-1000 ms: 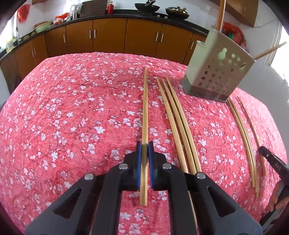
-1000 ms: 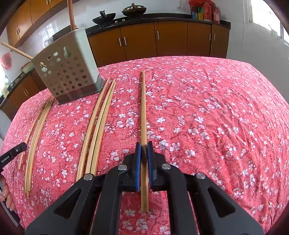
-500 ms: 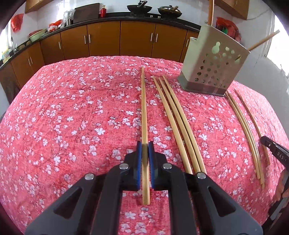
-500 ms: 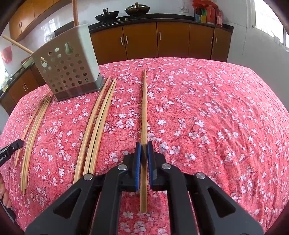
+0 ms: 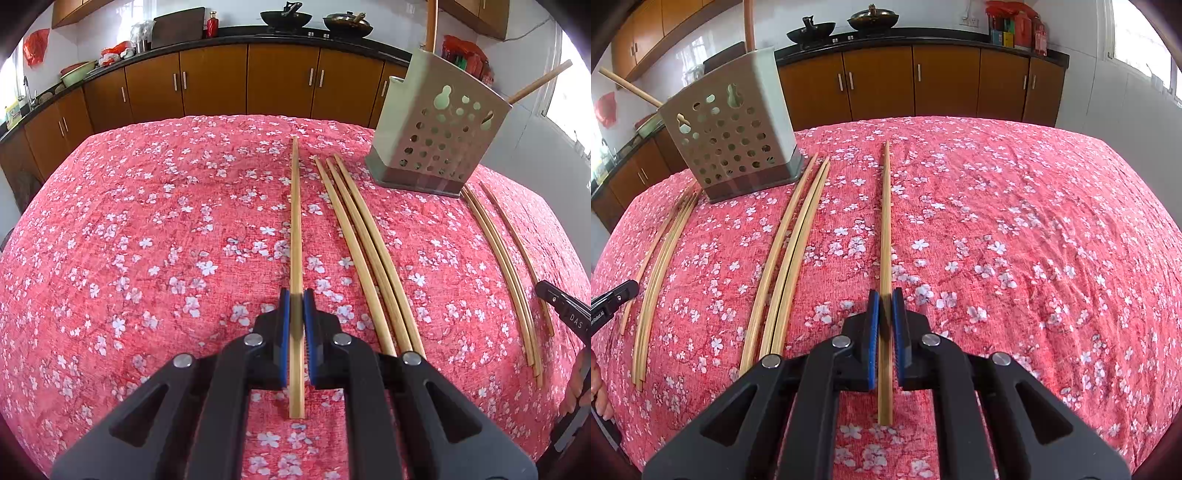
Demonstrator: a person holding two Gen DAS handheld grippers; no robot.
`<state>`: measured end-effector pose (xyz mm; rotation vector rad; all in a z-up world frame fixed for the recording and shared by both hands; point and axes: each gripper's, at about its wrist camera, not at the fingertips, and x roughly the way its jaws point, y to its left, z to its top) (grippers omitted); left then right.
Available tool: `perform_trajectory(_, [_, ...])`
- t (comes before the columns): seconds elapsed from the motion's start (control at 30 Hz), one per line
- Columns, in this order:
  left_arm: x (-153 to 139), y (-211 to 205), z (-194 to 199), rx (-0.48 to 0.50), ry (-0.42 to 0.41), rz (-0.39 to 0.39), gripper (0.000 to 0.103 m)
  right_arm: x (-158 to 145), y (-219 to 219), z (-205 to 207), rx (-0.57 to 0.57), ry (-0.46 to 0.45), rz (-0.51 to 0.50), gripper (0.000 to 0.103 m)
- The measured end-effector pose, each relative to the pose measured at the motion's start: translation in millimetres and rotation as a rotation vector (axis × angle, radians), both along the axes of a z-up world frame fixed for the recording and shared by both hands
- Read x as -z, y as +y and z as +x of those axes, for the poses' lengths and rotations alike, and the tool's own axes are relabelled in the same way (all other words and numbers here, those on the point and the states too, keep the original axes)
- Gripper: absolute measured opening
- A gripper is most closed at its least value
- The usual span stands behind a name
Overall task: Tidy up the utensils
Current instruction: 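Lift both chopsticks upright and lower them into the utensil holder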
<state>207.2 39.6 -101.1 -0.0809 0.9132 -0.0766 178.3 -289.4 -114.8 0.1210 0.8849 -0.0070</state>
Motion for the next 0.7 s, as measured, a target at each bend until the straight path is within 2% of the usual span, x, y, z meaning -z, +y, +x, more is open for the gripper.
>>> perform_trajectory(0.4, [-1.4,-0.8,-9.9,-0.018,0.000,-0.013,0.009,-3.6,1.7,-4.8,0.000,0.000,0.012,0.008])
perform_trajectory(0.5, [-4.5,0.9,-13.6,-0.027,0.007,-0.016,0.009,-12.4,-2.2,-12.0,0.009,-0.044,0.035,0.008])
perform_trajectory(0.7, [-31.6,8.7,-25.9,-0.037,-0.069,-0.016,0.009,-38.6,-9.6,-25.2,0.015,-0.142,0.050,0.008])
